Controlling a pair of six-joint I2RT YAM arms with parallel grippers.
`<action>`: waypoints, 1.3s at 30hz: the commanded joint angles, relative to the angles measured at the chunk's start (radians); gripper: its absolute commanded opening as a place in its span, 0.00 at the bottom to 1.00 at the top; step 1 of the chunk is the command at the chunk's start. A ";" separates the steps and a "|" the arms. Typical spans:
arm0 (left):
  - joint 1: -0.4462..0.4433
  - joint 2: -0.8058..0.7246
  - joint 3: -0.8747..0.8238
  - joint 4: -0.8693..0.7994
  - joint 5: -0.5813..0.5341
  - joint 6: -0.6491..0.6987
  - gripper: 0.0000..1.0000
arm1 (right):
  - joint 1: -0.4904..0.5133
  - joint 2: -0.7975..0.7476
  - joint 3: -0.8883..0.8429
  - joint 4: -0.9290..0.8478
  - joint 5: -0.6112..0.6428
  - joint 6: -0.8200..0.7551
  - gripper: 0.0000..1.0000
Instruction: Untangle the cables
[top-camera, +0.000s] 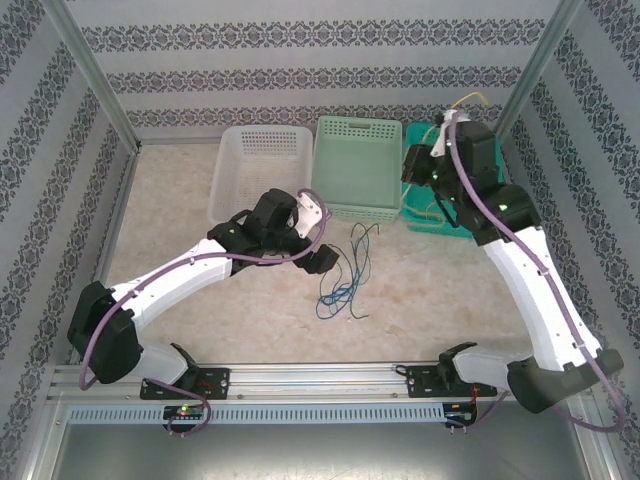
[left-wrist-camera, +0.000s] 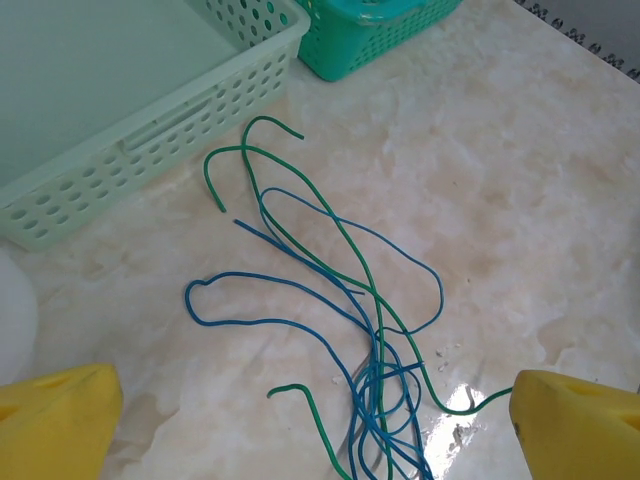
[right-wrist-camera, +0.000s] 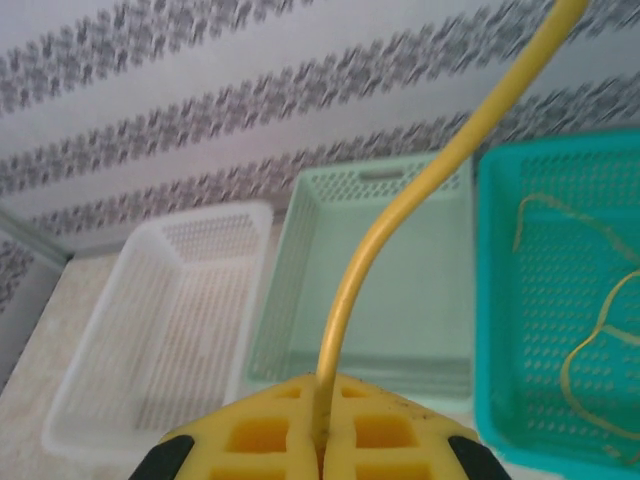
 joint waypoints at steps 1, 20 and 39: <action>-0.010 -0.001 -0.008 0.047 -0.024 -0.025 1.00 | -0.026 0.023 0.030 0.009 0.118 -0.137 0.00; -0.008 -0.029 -0.046 0.044 -0.028 -0.025 1.00 | -0.275 0.429 0.078 0.164 0.004 -0.238 0.05; 0.006 -0.062 -0.062 0.012 -0.061 -0.017 1.00 | -0.351 1.116 0.758 -0.474 -0.108 -0.193 0.59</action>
